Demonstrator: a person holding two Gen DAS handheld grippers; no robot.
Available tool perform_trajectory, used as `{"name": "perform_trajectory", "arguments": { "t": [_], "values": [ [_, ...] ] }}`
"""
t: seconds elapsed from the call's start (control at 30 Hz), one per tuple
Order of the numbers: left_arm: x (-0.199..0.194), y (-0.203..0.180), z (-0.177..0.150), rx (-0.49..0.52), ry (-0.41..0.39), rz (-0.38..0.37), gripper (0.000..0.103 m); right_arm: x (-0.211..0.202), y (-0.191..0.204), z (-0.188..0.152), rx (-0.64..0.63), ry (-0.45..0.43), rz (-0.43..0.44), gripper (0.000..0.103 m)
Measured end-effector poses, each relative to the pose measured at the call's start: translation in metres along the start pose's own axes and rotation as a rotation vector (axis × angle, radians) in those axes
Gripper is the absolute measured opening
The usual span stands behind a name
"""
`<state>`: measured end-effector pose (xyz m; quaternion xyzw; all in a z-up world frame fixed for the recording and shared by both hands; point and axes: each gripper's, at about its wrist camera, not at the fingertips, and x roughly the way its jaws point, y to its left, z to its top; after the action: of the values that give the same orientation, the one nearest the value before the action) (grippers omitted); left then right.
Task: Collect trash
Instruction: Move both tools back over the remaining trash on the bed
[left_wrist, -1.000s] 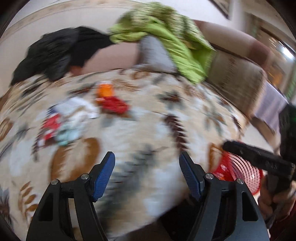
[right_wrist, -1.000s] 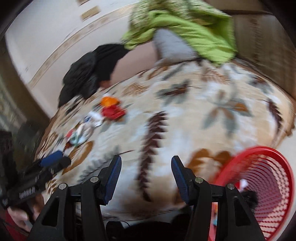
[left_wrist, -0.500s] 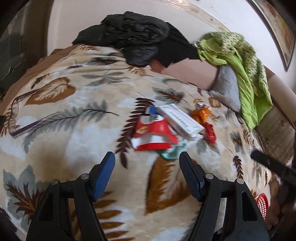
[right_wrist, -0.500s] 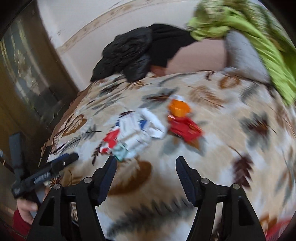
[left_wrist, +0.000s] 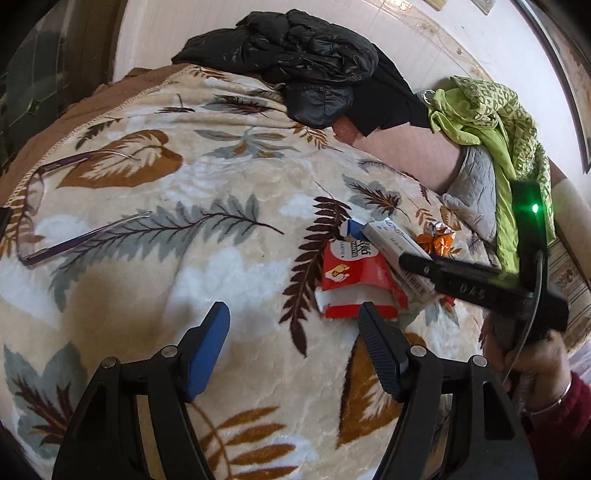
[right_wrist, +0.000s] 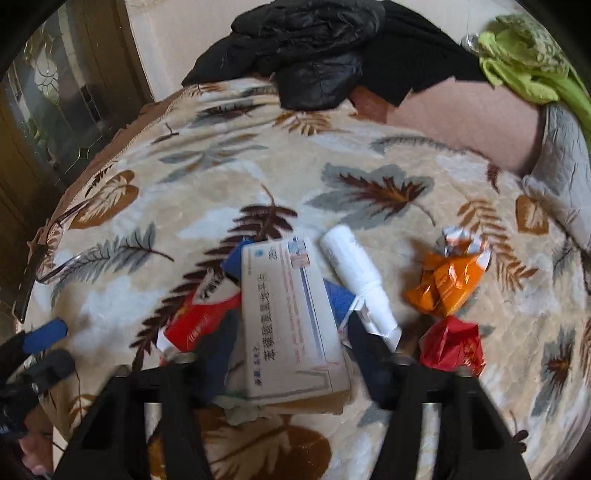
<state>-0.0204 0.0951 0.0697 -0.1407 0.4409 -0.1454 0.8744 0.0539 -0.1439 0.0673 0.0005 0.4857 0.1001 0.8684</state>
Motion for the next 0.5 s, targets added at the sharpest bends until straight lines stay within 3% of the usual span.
{"name": "perform_trajectory", "arguments": {
  "t": [0.07,0.13,0.33,0.5],
  "values": [
    [0.007,-0.005,0.004,0.005,0.017,-0.016,0.071,-0.007,-0.007,-0.008,0.035,-0.028,0.007,0.054],
    [0.015,-0.014,0.008,0.016,0.031,-0.030,0.071,-0.021,-0.018,-0.019,0.082,-0.055,0.028,0.024],
    [0.056,-0.051,0.021,0.077,0.099,-0.025,0.080,-0.071,-0.048,-0.068,0.187,-0.164,0.049,0.021],
    [0.106,-0.068,0.023,0.145,0.201,0.065,0.080,-0.086,-0.067,-0.102,0.252,-0.171,0.086,0.021]
  ]
}}
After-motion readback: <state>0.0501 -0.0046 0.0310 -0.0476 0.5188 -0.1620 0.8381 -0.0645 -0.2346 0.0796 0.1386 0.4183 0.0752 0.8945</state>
